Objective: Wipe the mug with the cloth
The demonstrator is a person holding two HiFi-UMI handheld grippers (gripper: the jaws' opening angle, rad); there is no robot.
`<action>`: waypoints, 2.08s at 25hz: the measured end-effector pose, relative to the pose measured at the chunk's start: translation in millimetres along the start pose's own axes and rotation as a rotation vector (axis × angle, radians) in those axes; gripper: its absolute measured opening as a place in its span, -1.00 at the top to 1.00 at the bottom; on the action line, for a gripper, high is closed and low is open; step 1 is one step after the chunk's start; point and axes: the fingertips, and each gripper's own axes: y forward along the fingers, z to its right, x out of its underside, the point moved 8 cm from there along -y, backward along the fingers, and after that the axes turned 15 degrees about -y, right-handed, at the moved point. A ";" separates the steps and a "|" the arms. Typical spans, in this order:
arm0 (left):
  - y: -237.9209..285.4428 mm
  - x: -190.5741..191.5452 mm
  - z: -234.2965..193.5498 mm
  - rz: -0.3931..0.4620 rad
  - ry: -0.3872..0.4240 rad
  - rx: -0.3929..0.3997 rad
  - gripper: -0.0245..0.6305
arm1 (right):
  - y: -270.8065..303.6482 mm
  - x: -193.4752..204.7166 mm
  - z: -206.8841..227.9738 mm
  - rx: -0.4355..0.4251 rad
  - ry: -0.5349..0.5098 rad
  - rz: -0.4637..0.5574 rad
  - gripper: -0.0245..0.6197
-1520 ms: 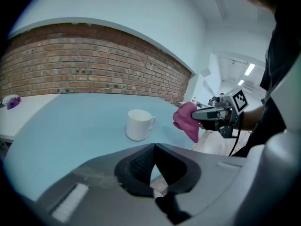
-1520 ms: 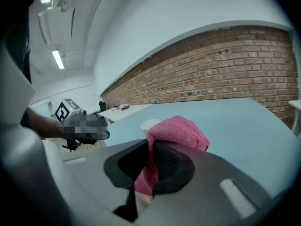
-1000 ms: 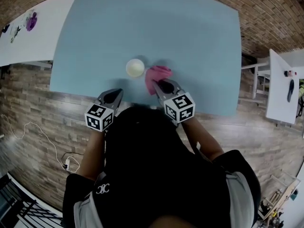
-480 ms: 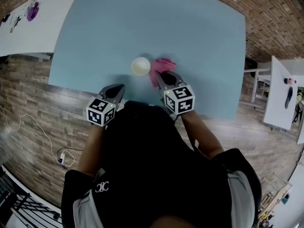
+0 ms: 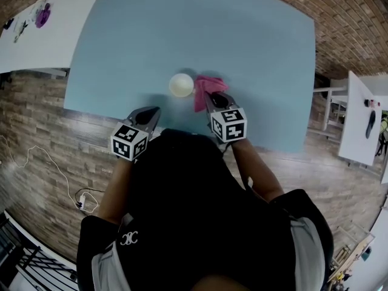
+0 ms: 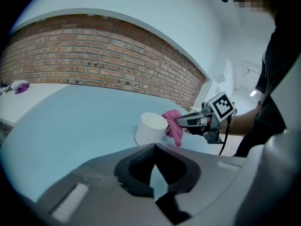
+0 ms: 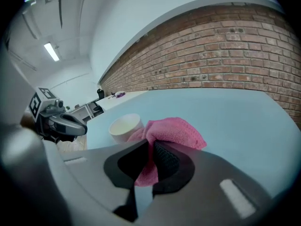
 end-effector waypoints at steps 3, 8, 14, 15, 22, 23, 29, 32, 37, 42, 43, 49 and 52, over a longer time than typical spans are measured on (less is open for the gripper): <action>-1.1 -0.1 1.3 -0.013 0.004 -0.003 0.91 | 5.7 11.3 5.1 0.008 0.011 -0.028 0.81; -5.5 2.9 2.8 -0.032 0.015 -0.011 0.91 | 19.0 28.9 2.1 0.007 0.012 -0.076 0.81; -6.4 8.8 4.8 -0.045 0.015 -0.020 0.91 | 29.9 43.9 -0.2 0.031 -0.005 -0.131 0.81; -6.3 9.2 4.2 -0.046 0.014 -0.019 0.91 | 30.7 44.2 0.0 0.034 -0.004 -0.134 0.81; -5.0 9.4 0.5 -0.021 0.009 -0.022 0.91 | 23.5 33.8 -1.8 -0.001 0.035 -0.092 0.81; -3.5 9.4 1.1 -0.021 0.009 -0.018 0.91 | 18.9 29.8 -2.3 -0.013 0.043 -0.071 0.81; 3.9 9.6 2.3 -0.029 0.006 0.011 0.91 | -3.6 0.0 -12.6 -0.075 -0.059 0.038 0.81; 2.3 9.4 0.8 -0.026 -0.005 0.016 0.91 | -11.9 -16.1 -17.1 -0.118 -0.054 0.091 0.81; -0.7 10.7 -4.3 -0.024 -0.023 0.005 0.91 | -15.0 -30.6 -24.0 -0.165 -0.093 0.128 0.81; -0.8 11.8 -5.2 -0.019 -0.036 0.000 0.91 | -1.9 -13.5 -20.9 -0.149 -0.103 0.039 0.81; -1.0 12.5 -5.5 -0.019 -0.039 -0.001 0.91 | -0.1 -9.5 -20.6 -0.143 -0.113 0.021 0.81; 0.4 16.8 -5.4 -0.020 -0.052 -0.011 0.91 | 6.2 6.2 -15.7 -0.132 -0.138 -0.037 0.81; 0.4 17.3 -5.3 -0.023 -0.050 -0.014 0.91 | 14.1 14.9 -14.9 -0.142 -0.133 -0.080 0.81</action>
